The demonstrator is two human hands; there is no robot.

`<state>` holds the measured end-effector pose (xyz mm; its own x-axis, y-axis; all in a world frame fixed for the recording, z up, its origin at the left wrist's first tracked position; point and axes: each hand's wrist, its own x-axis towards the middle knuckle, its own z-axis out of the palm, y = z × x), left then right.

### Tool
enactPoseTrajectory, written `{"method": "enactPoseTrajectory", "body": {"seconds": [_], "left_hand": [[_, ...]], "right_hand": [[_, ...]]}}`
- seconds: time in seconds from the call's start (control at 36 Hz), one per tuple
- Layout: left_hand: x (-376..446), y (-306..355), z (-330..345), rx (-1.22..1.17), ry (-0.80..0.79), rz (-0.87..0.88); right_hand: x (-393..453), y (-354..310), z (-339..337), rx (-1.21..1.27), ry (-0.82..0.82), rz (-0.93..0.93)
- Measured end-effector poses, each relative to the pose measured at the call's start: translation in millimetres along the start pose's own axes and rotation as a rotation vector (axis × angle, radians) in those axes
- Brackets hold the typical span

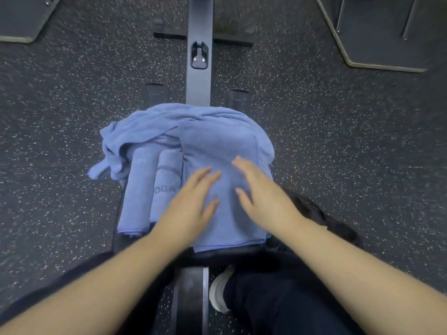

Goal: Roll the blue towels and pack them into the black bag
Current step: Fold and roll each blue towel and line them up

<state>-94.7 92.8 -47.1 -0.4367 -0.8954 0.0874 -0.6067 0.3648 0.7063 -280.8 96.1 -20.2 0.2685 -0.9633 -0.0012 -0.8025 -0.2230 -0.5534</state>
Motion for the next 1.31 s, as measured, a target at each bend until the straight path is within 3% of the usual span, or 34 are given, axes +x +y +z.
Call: {"method": "enactPoseTrajectory", "body": {"seconds": [0.19, 0.33, 0.56, 0.78, 0.86, 0.97, 1.03, 1.14, 1.31], "left_hand": [[-68.0, -21.7, 44.0, 0.423, -0.269, 0.060], [-77.1, -28.8, 51.4, 0.538, -0.254, 0.075], [-72.9, -36.0, 52.1, 0.501, -0.178, 0.196], [-69.2, -30.3, 48.6, 0.372, -0.091, 0.143], [-65.9, -30.1, 49.2, 0.419, -0.037, 0.152], [-63.5, -33.3, 48.9, 0.542, 0.004, 0.181], [-64.0, -34.1, 47.5, 0.555, 0.038, 0.135], [-62.7, -33.3, 42.4, 0.509, 0.099, 0.029], [-60.0, -31.7, 37.0, 0.492, 0.020, -0.027]], "right_hand": [[-52.2, 3.5, 49.3, -0.270, -0.298, -0.039], [-62.1, 15.7, 69.0, -0.472, -0.440, 0.017], [-61.8, 17.5, 68.8, -0.510, -0.491, 0.026], [-59.1, 21.9, 70.6, -0.428, -0.466, -0.029], [-57.4, 19.3, 69.6, -0.439, -0.391, -0.056], [-58.6, 21.2, 70.6, -0.372, -0.460, -0.031], [-57.8, 17.6, 65.9, -0.395, -0.412, -0.029], [-56.2, 23.2, 66.6, -0.404, -0.159, -0.101], [-51.0, 23.0, 51.3, -0.337, -0.198, -0.003]]}}
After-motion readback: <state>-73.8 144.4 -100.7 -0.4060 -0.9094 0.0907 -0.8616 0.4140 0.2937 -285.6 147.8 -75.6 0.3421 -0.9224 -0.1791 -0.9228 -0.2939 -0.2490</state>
